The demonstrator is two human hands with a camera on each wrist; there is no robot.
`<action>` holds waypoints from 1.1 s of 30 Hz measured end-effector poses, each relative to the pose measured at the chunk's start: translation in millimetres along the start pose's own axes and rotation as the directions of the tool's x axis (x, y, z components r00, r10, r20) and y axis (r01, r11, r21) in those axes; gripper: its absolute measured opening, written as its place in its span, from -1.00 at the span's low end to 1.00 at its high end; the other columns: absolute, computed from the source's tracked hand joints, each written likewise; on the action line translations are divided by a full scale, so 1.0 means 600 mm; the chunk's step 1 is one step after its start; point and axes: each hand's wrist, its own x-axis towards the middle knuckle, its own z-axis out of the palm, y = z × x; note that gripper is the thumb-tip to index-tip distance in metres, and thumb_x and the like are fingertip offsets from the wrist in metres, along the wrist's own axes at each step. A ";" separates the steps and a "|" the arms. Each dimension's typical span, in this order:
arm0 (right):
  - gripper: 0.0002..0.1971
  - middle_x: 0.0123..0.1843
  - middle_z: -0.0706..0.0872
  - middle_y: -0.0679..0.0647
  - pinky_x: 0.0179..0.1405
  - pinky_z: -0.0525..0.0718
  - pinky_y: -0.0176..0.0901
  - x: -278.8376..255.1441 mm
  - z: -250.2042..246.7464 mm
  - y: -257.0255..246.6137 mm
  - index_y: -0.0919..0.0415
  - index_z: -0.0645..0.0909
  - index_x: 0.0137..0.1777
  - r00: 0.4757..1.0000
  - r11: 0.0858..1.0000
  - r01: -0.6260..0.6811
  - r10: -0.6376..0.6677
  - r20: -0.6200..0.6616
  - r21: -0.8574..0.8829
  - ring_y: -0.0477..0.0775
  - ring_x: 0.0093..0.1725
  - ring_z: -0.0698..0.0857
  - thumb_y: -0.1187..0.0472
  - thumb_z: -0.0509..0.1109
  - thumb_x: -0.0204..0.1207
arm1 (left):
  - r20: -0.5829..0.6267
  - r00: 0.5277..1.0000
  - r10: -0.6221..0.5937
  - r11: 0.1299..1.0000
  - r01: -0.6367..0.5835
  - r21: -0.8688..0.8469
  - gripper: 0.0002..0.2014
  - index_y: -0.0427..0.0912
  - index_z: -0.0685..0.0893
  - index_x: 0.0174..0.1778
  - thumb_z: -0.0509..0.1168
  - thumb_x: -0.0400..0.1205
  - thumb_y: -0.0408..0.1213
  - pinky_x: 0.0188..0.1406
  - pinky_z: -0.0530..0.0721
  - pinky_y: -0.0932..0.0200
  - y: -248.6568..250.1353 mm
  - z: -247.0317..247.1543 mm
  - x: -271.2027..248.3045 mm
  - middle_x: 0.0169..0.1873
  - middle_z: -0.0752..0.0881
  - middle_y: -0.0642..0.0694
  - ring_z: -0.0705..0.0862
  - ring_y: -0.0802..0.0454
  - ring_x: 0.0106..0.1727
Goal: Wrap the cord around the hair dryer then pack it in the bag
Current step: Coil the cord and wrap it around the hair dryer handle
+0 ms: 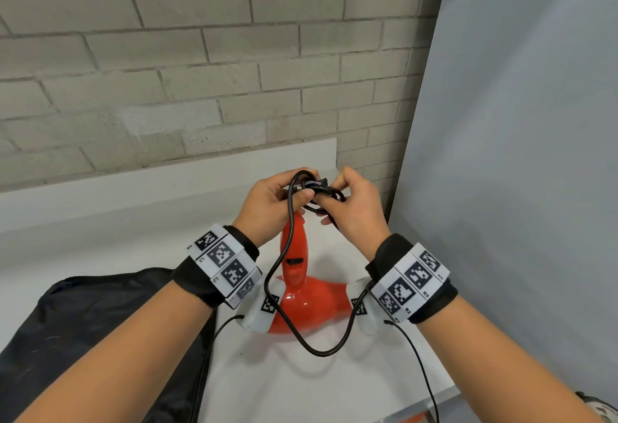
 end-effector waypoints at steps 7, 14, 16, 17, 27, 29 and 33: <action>-0.63 0.09 0.55 0.08 -0.59 0.72 -0.15 0.010 0.008 -0.002 -0.09 0.41 0.11 0.990 0.998 -0.040 0.033 0.138 0.051 0.11 -0.51 0.68 0.45 0.13 0.56 | 0.045 0.998 0.033 0.994 -0.037 0.103 -0.79 -0.03 0.56 0.07 0.21 0.60 -0.41 -0.37 0.60 0.43 -0.005 0.004 0.000 -0.24 0.65 -0.02 0.60 0.28 -0.39; -0.84 -0.30 0.57 0.13 -0.16 0.58 -0.20 0.034 -0.030 -0.002 0.12 0.57 -0.31 0.953 0.979 -0.150 0.106 0.284 0.139 0.03 -0.27 0.59 0.40 0.35 0.22 | 0.119 0.993 0.012 0.996 -0.023 0.087 -0.81 -0.02 0.55 0.02 0.18 0.60 -0.40 -0.17 0.64 0.33 -0.011 -0.009 0.004 -0.46 0.71 0.14 0.65 0.29 -0.32; -0.89 -0.29 0.56 0.14 -0.23 0.66 -0.36 0.037 -0.048 0.001 0.19 0.57 -0.23 0.935 0.926 -0.211 0.098 0.341 0.314 -0.06 -0.33 0.64 0.41 0.30 0.38 | 0.124 0.992 0.008 0.998 -0.014 0.054 -0.81 -0.04 0.54 0.02 0.17 0.60 -0.42 -0.17 0.68 0.35 -0.011 -0.011 0.002 -0.47 0.73 0.15 0.69 0.27 -0.31; -0.84 -0.27 0.55 0.13 -0.25 0.69 -0.40 0.041 -0.057 0.008 0.21 0.58 -0.20 0.947 0.924 -0.196 0.091 0.308 0.328 -0.12 -0.35 0.66 0.46 0.26 0.50 | 0.124 0.992 0.007 0.999 -0.012 0.040 -0.81 -0.08 0.54 0.03 0.17 0.60 -0.43 -0.16 0.68 0.36 -0.010 -0.013 0.001 -0.47 0.74 0.13 0.71 0.26 -0.30; -0.67 -0.21 0.62 0.21 -0.10 0.58 -0.21 0.075 -0.170 0.167 0.10 0.48 -0.41 0.902 0.820 -0.419 0.328 -0.280 -0.390 0.13 -0.12 0.55 0.32 0.19 0.60 | 0.069 0.995 -0.068 0.997 0.065 0.034 -0.75 -0.24 0.51 0.21 0.07 0.66 -0.43 -0.33 0.57 0.46 -0.011 -0.037 -0.004 -0.45 0.61 -0.01 0.59 0.31 -0.42; -0.74 -0.12 0.60 0.20 0.02 0.54 -0.08 0.066 -0.171 0.191 0.15 0.57 -0.31 0.897 0.670 -0.411 0.418 -0.143 -0.619 0.12 -0.07 0.55 0.31 0.19 0.60 | 0.066 0.995 -0.071 0.996 0.067 0.052 -0.75 -0.22 0.51 0.23 0.08 0.66 -0.39 -0.33 0.57 0.44 -0.012 -0.037 -0.005 -0.43 0.59 -0.03 0.59 0.31 -0.41; -0.73 0.26 0.65 0.21 0.17 0.51 -0.15 0.053 -0.127 0.176 0.21 0.62 0.21 0.893 0.658 -0.212 0.430 0.130 -0.723 0.13 0.16 0.62 0.32 0.25 0.54 | 0.078 0.996 -0.030 0.988 0.017 0.156 -0.84 0.15 0.58 0.04 0.19 0.59 -0.15 -0.24 0.61 0.40 -0.012 -0.033 -0.003 -0.49 0.68 0.11 0.62 0.28 -0.35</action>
